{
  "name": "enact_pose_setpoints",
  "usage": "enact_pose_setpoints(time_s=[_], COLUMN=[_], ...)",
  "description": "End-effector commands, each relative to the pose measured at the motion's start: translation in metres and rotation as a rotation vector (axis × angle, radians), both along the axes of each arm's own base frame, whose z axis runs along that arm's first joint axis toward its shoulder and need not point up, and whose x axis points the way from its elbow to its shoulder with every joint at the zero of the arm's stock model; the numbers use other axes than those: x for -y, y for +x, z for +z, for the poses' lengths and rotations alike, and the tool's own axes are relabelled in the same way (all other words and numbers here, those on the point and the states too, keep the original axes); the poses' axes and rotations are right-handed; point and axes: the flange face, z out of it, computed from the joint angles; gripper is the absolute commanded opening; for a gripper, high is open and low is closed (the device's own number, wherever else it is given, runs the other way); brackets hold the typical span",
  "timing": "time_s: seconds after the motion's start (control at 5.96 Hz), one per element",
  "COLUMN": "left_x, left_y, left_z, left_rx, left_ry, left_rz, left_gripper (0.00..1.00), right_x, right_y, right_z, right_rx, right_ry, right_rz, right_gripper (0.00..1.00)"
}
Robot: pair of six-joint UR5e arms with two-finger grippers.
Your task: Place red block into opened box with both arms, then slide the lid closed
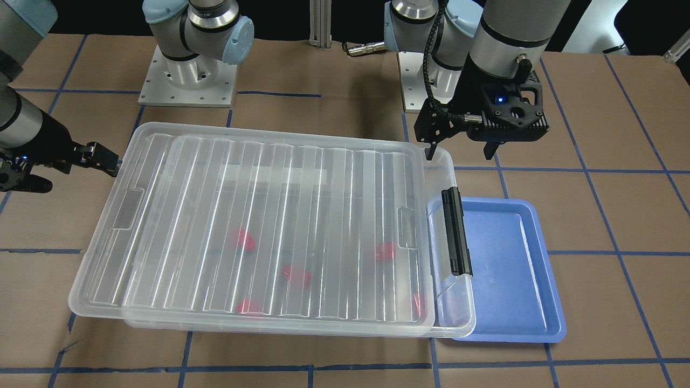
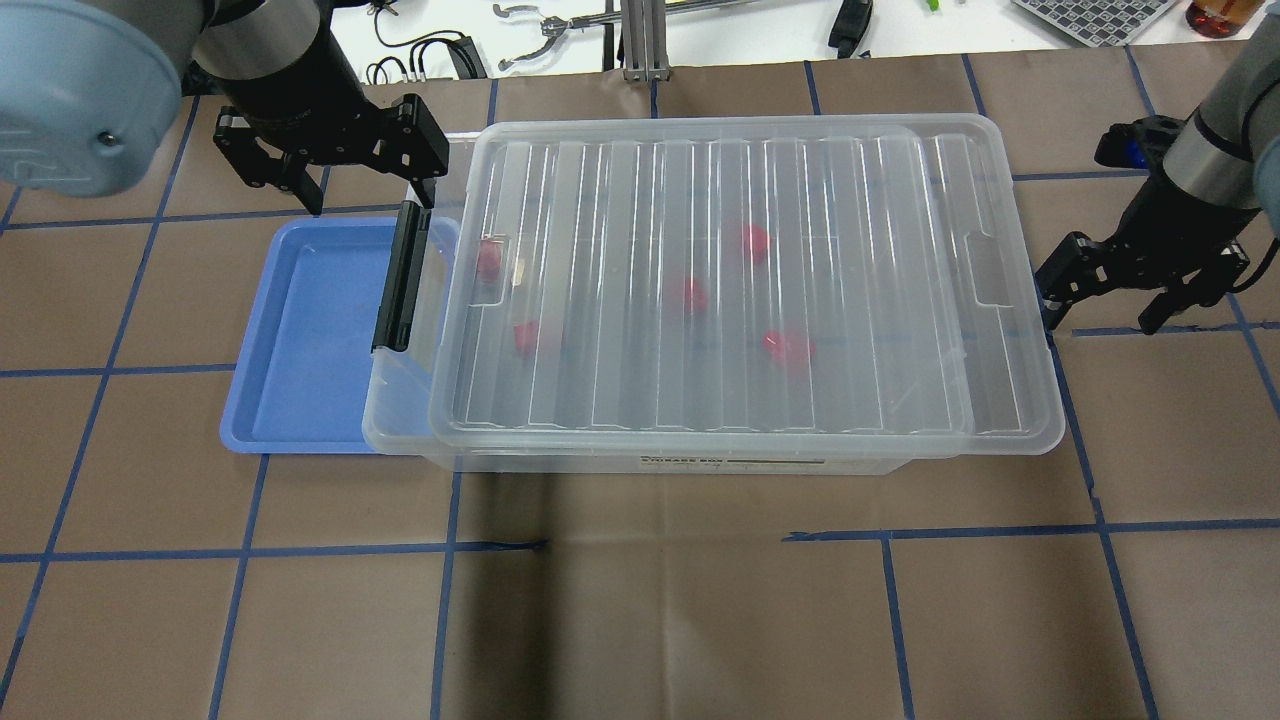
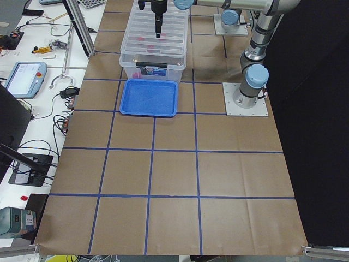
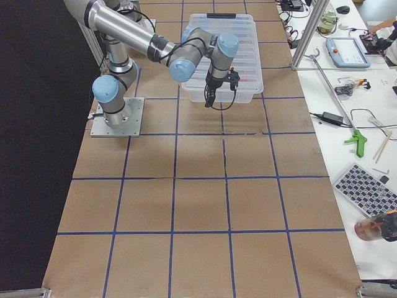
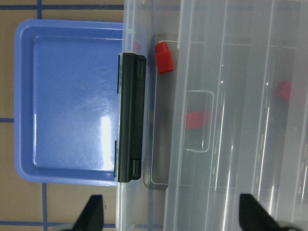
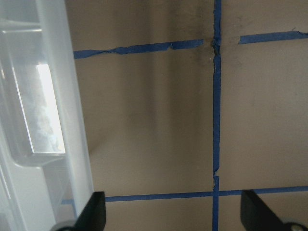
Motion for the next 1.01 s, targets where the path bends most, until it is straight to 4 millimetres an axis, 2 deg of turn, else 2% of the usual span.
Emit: enact_pose_setpoints(time_s=[0.0,0.34,0.67,0.84], left_x=[0.0,0.0,0.0,0.0], left_y=[0.0,0.001,0.001,0.001], left_z=[0.0,0.0,0.0,0.0], left_rx=[0.0,0.0,0.001,0.0], left_ry=[0.0,0.0,0.0,0.0], left_rz=[0.0,0.002,0.002,0.002], left_gripper=[0.98,0.98,0.98,0.98], right_x=[0.001,0.003,0.003,0.004], right_y=[0.006,0.028,0.034,0.046], right_z=[0.0,0.0,0.0,0.0], right_rx=[0.017,0.029,0.03,0.069], right_ry=[-0.007,-0.011,-0.011,-0.023], right_rz=[0.005,0.02,0.031,0.038], right_gripper=[1.0,1.0,1.0,1.0])
